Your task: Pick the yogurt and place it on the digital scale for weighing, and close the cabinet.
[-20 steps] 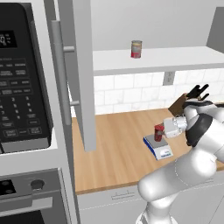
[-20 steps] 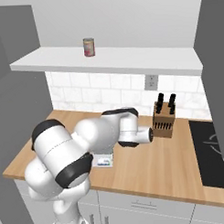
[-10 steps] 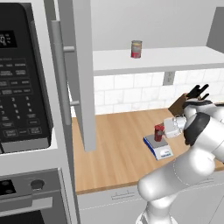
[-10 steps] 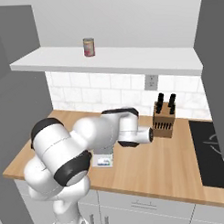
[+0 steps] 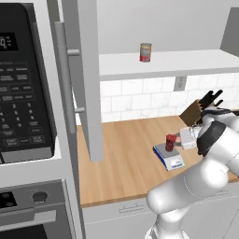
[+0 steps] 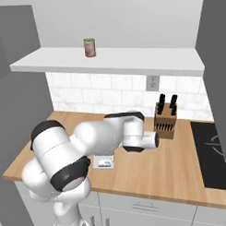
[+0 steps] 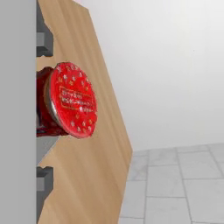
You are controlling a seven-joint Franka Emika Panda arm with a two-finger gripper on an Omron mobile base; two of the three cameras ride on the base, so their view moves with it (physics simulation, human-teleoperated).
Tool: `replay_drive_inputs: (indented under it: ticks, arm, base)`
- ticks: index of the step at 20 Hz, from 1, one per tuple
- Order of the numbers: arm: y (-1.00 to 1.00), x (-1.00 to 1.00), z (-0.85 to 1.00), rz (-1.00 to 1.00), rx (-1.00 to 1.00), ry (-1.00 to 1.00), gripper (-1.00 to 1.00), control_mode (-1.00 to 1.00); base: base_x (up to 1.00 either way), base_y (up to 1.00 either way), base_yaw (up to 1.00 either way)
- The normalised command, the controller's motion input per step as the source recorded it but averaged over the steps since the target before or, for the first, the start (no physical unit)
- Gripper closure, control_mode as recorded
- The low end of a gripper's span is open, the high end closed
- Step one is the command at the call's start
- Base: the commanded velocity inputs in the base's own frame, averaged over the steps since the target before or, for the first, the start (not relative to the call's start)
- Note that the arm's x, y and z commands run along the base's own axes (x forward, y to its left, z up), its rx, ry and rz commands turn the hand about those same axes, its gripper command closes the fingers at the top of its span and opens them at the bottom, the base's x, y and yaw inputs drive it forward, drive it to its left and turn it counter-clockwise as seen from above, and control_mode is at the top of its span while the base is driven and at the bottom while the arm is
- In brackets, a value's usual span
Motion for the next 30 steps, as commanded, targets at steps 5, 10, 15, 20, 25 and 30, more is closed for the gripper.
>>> replay_drive_inputs:
  ticks: [5,10,15,20,25,30]
  arm:
    - [-0.22,-0.05,0.0,0.0,0.02,-0.03,-1.0,-1.0]
    - [-0.56,-0.61,0.36,-0.04,0.11,-0.39,-1.0,-1.0]
    - [-0.44,-0.69,0.87,-0.06,0.17,-0.56,-1.0,-1.0]
    - [-0.4,-0.59,1.0,-0.01,0.21,-0.54,-1.0,-1.0]
    - [-0.32,-0.55,0.93,0.0,0.26,-0.53,-1.0,-1.0]
    - [-0.46,-0.53,0.51,0.01,0.47,-0.41,-1.0,-1.0]
  base:
    - [0.0,0.0,0.0]
    - [0.0,0.0,0.0]
    - [0.0,0.0,0.0]
    - [0.0,0.0,0.0]
    - [0.0,0.0,0.0]
    - [0.0,0.0,0.0]
